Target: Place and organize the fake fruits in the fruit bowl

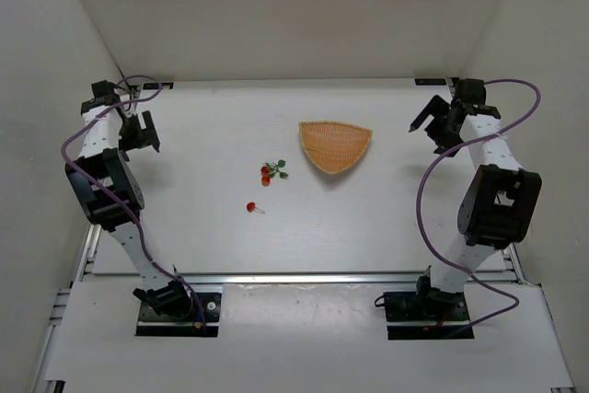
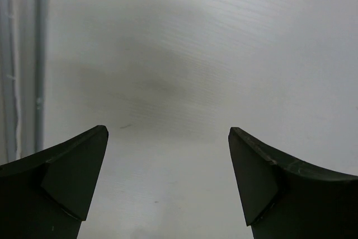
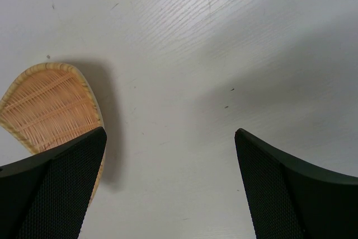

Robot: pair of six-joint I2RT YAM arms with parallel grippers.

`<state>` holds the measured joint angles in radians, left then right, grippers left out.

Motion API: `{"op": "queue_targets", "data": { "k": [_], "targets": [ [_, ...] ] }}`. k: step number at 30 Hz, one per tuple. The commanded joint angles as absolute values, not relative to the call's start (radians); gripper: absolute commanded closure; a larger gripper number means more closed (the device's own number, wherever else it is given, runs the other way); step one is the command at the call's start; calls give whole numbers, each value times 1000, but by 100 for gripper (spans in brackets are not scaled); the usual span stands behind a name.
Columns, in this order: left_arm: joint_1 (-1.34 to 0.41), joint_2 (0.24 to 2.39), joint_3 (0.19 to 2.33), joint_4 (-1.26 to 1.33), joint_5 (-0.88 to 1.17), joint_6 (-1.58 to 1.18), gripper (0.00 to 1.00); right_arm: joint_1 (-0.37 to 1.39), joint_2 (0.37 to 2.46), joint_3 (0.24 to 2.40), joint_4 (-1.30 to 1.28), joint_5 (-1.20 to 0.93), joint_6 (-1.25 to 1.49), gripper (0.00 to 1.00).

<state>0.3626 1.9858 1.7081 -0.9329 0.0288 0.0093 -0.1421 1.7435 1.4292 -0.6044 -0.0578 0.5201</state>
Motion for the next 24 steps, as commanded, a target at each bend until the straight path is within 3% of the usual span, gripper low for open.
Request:
{"op": "queue_targets", "data": {
  "k": [1,3,7,14,24],
  "targets": [
    [299,1911,1736,-1002,237,144,0,-143,1759,1450,-623,-48,520,0],
    [221,1885,1747,-1012,241,192,0,-143,1759,1450,-623,-48,520,0],
    [-140,1897,1724,-997,-65,296,0,-143,1778,1450,-623,-58,541,0],
    [-458,2037,1721,-963,-106,374,0,-133,1778,1431,-623,-74,541,0],
    [-506,2123,1710,-864,-98,391,0,-133,1749,1351,-623,-63,532,1]
  ]
}}
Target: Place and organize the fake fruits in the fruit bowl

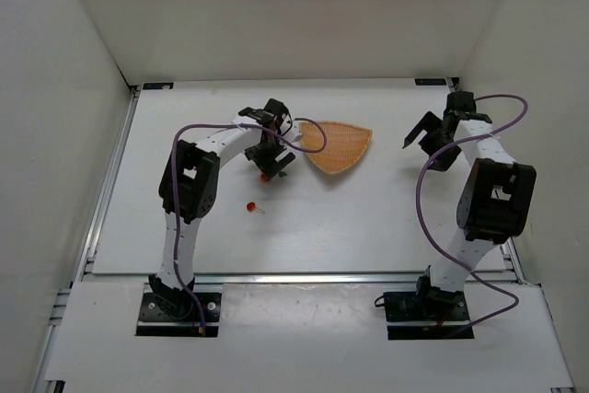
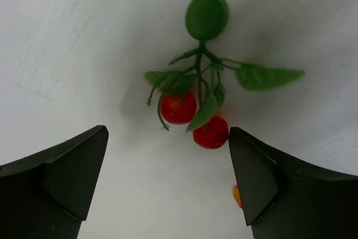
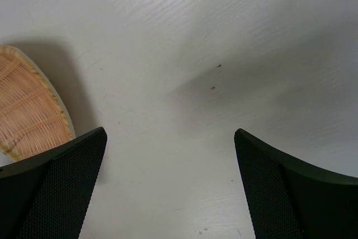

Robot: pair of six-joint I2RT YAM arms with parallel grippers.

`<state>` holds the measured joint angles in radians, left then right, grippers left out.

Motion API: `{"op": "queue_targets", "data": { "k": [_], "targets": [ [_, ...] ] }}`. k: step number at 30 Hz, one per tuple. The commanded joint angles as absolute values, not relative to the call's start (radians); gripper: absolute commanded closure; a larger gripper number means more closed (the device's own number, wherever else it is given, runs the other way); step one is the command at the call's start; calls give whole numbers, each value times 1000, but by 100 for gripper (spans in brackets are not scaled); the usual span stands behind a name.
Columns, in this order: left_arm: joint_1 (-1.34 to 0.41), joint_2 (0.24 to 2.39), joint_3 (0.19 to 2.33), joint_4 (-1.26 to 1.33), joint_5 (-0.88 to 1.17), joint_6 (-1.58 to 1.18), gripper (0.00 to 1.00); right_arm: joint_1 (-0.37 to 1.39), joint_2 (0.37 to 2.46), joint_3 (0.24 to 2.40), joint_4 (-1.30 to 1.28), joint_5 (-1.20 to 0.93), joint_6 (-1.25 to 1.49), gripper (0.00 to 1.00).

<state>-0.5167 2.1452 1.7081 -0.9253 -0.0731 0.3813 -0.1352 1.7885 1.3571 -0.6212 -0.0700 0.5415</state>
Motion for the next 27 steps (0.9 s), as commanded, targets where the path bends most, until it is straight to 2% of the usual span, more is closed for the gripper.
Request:
{"op": "queue_targets", "data": {
  "k": [1,7,11,15,16,18,22,27],
  "targets": [
    [-506,2137,1701,-851,-98,391,0,-133,1749,1351,-623,-63,532,1],
    [-506,2187,1750,-841,-66,356,0,-133,1758,1362,-633,-74,514,1],
    [-506,2197,1738,-841,-40,356,14,-133,1767,1394,-643,-63,505,1],
    [-506,2218,1738,-870,2,345,36,-133,1776,1405,-652,-63,505,1],
    [-506,2227,1738,-870,14,336,49,-133,1776,1405,-652,-63,505,1],
    [-506,2227,1738,-870,14,336,57,-133,1776,1405,-652,-63,505,1],
    [-506,2227,1792,-903,5,336,59,-133,1776,1405,-652,-52,505,1],
    [-506,2227,1991,-927,-31,324,59,-133,1786,1405,-652,-52,505,1]
  ]
}}
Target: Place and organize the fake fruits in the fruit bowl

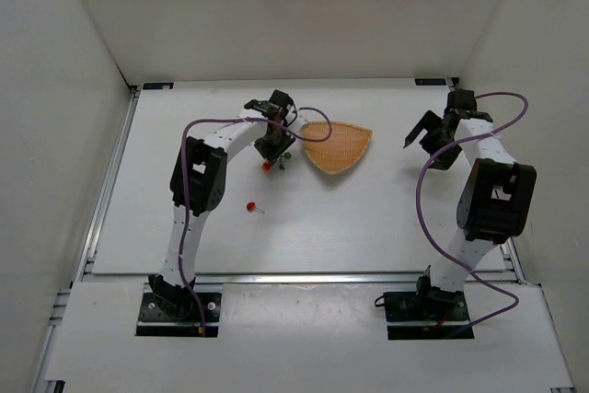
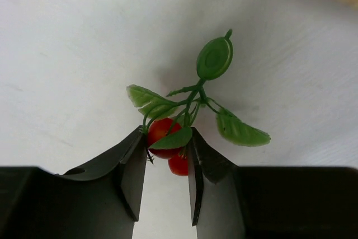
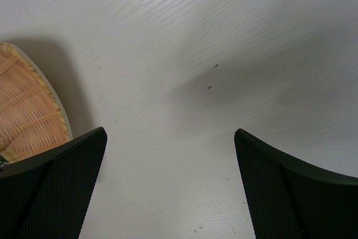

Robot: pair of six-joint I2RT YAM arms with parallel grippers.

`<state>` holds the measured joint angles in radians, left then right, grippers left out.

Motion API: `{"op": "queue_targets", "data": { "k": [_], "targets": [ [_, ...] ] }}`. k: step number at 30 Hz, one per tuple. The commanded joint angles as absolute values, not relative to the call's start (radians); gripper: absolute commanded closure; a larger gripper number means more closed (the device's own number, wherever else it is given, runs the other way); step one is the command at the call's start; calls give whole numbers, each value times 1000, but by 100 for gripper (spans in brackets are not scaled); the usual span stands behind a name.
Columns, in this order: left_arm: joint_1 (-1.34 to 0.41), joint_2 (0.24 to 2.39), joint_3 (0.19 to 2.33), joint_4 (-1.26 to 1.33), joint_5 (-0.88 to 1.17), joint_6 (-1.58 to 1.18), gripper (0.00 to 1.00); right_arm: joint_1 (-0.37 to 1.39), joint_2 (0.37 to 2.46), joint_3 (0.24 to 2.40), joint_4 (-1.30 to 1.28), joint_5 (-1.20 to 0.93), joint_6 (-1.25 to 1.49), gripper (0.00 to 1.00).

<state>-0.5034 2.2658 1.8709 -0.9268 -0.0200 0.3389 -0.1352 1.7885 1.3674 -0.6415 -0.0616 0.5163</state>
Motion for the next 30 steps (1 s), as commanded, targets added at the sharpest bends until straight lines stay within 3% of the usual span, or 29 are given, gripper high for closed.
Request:
{"op": "queue_targets", "data": {
  "k": [1,6,18,22,24,25,28,30],
  "targets": [
    [-506,2227,2031,-927,-31,324,59,-133,1786,1405,-652,-52,505,1],
    [-515,2227,2253,-865,53,290,61,-133,1807,1425,-652,-52,505,1],
    [-565,2273,2197,-594,413,215,58,-133,1858,1494,-672,-81,496,1],
    [-574,2295,2187,-548,491,192,52,-133,1876,1522,-683,-81,495,1],
    [-574,2304,2187,-548,491,192,46,-133,1876,1537,-683,-92,486,1],
    [-574,2304,2178,-548,471,192,31,-133,1876,1549,-683,-104,476,1],
    [-574,2295,2178,-548,460,192,0,-133,1876,1549,-683,-115,466,1],
    [-574,2295,2206,-548,437,181,0,-133,1865,1549,-683,-126,445,1]
  ]
}}
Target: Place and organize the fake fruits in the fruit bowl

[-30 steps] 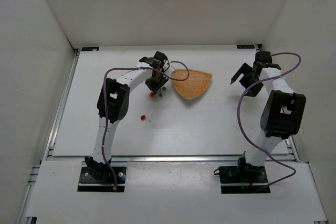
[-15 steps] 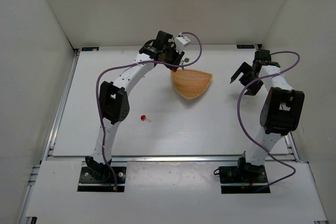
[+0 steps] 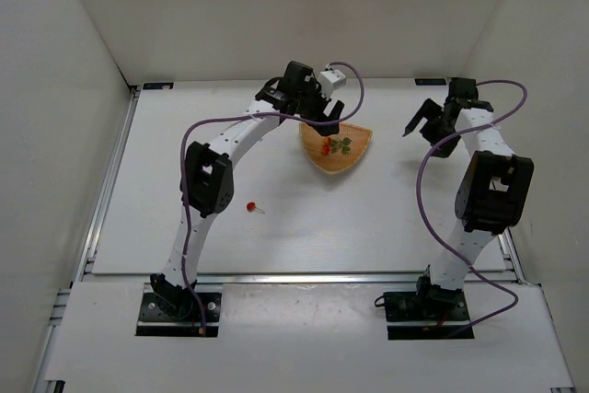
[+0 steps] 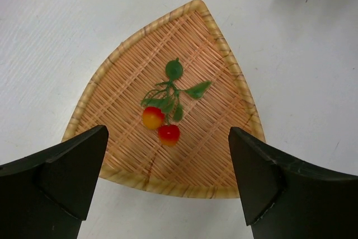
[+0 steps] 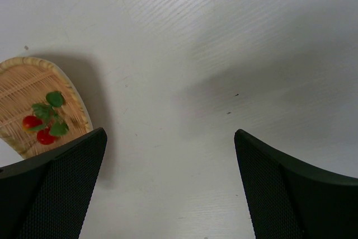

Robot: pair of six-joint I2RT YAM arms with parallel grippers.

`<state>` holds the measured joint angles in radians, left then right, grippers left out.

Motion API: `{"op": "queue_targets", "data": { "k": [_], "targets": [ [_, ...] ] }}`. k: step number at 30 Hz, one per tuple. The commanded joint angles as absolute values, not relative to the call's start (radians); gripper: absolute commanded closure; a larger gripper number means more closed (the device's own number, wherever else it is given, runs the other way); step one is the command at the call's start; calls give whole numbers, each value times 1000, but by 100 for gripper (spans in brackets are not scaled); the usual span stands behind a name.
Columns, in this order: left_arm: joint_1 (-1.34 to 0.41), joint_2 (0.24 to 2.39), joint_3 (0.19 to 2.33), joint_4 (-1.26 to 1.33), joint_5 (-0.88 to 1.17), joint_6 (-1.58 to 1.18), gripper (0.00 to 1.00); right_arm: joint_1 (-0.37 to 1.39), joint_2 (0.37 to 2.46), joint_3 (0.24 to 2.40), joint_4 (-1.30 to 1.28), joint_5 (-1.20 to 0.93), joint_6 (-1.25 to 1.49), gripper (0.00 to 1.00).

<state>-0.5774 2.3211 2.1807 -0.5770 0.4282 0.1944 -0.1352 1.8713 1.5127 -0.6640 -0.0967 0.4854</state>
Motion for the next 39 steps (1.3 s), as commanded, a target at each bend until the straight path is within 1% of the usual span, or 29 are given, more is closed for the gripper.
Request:
{"op": "queue_targets", "data": {
  "k": [1,3,5,6,7,8,9,10,11,12,13,14,15,16,17,18,21,23,24,25,26,27,31,33,35,36,38,39],
  "targets": [
    [-574,2286,2220,-548,424,167,0,-133,1847,1549,-683,-141,445,1],
    [-548,2276,2267,-557,344,147,0,-111,1800,1539,-652,-150,390,1],
    [-513,2241,2293,-572,197,147,0,-52,1744,1528,-615,-138,329,3],
    [-499,2227,2293,-584,130,165,0,4,1729,1528,-615,-138,258,3],
    [-486,2195,2293,-584,-2,179,0,40,1717,1528,-601,-138,226,3],
    [-451,2177,2255,-584,-53,207,0,76,1704,1528,-591,-152,166,3],
    [-430,2157,2231,-584,-93,207,0,163,1704,1528,-591,-166,137,4],
    [-401,2113,2200,-584,-115,216,0,213,1718,1537,-591,-182,114,4],
    [-337,2088,2130,-584,-124,216,0,263,1732,1549,-591,-230,89,4],
    [-301,2062,2091,-597,-124,204,0,367,1776,1566,-607,-248,43,4],
    [-266,2013,2056,-612,-124,193,0,421,1804,1616,-642,-249,22,4],
    [-194,1988,1998,-627,-124,166,0,527,1866,1652,-670,-220,-20,4],
    [-160,1962,1970,-643,-124,155,0,578,1900,1690,-698,-219,-32,4],
    [-126,1933,1941,-670,-111,155,0,622,1928,1760,-721,-163,-32,4],
    [-70,1877,1913,-679,-88,155,0,662,1951,1779,-733,-152,-32,4],
    [-45,1850,1866,-680,-78,155,0,731,1988,1793,-733,-152,-32,4],
    [29,1777,1801,-751,-67,164,0,857,2075,1877,-733,-112,-18,4],
    [60,1740,1740,-773,-67,143,0,908,2092,1878,-720,-112,17,5],
    [92,1694,1662,-787,-57,115,0,908,2092,1826,-719,-112,40,6],
    [107,1666,1617,-787,-43,100,0,923,2104,1812,-719,-86,82,8],
    [124,1637,1573,-787,-32,85,0,942,2129,1812,-719,-66,83,12],
    [159,1579,1496,-787,7,62,0,954,2144,1824,-744,-55,92,12],
    [198,1471,1358,-787,98,61,0,1028,2226,1908,-755,64,120,15],
    [198,1450,1333,-796,107,71,0,1048,2279,1957,-755,109,146,21],
    [198,1440,1333,-796,107,95,0,1048,2321,1979,-755,132,158,25],
    [198,1440,1333,-796,116,95,0,1048,2333,1979,-746,153,170,30],
    [198,1469,1370,-805,127,86,0,1048,2353,1990,-746,201,181,35],
    [198,1482,1387,-822,127,86,0,1048,2364,1990,-755,215,181,40]
  ]
}}
